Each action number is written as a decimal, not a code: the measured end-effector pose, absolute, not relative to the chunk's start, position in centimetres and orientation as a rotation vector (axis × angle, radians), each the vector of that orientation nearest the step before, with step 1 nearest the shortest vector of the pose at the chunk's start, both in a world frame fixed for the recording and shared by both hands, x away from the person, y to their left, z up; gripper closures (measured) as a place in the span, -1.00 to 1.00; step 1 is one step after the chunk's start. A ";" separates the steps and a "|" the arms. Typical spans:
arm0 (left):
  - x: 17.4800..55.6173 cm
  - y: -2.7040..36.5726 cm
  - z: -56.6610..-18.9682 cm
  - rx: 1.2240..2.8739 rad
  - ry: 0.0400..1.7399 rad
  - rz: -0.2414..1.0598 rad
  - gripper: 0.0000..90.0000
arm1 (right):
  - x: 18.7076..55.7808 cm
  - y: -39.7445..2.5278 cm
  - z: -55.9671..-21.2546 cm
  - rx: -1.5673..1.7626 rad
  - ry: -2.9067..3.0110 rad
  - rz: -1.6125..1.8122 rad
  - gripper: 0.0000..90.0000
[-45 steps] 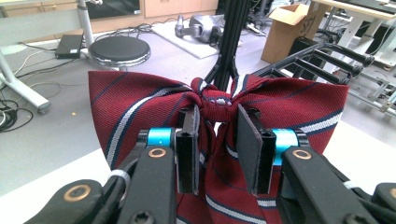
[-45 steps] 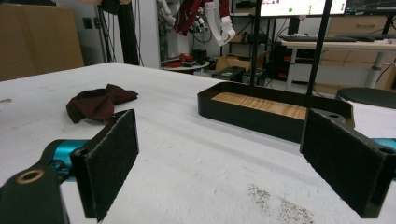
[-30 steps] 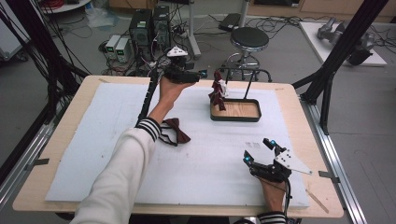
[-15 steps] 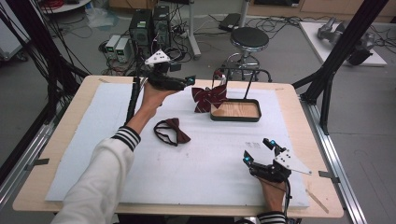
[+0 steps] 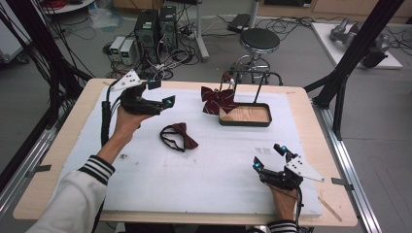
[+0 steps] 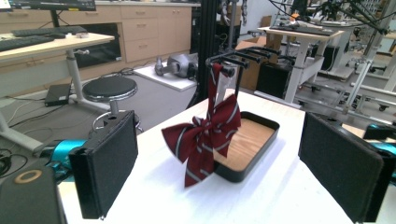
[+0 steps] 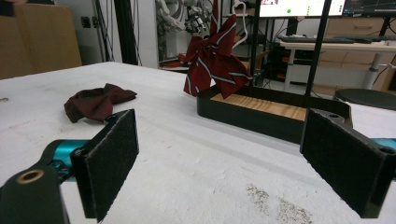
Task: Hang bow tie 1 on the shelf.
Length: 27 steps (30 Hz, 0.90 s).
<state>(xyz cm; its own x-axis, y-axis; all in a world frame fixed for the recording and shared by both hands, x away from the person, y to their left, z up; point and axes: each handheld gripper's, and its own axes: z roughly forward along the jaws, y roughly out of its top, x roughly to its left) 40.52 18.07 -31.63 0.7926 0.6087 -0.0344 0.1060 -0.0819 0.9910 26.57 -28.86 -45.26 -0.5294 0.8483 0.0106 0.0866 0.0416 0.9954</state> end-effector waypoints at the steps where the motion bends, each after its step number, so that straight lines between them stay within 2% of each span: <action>1: 40.0 18.6 -31.8 1.621 0.585 0.466 -0.73 | 26.6 -28.9 -45.3 0.948 1.693 1.549 -0.76; 10: 36.3 22.2 -33.6 1.601 0.596 0.532 -0.73 | 26.5 -28.8 -45.3 0.946 1.693 1.549 -0.76; 18: 32.2 25.2 -37.0 1.574 0.597 0.587 -0.73 | 26.4 -28.9 -45.3 0.941 1.676 1.559 -0.76; 27: 30.3 26.7 -40.2 1.527 0.635 0.582 -0.73 | 26.4 -28.9 -45.3 0.946 1.673 1.556 -0.76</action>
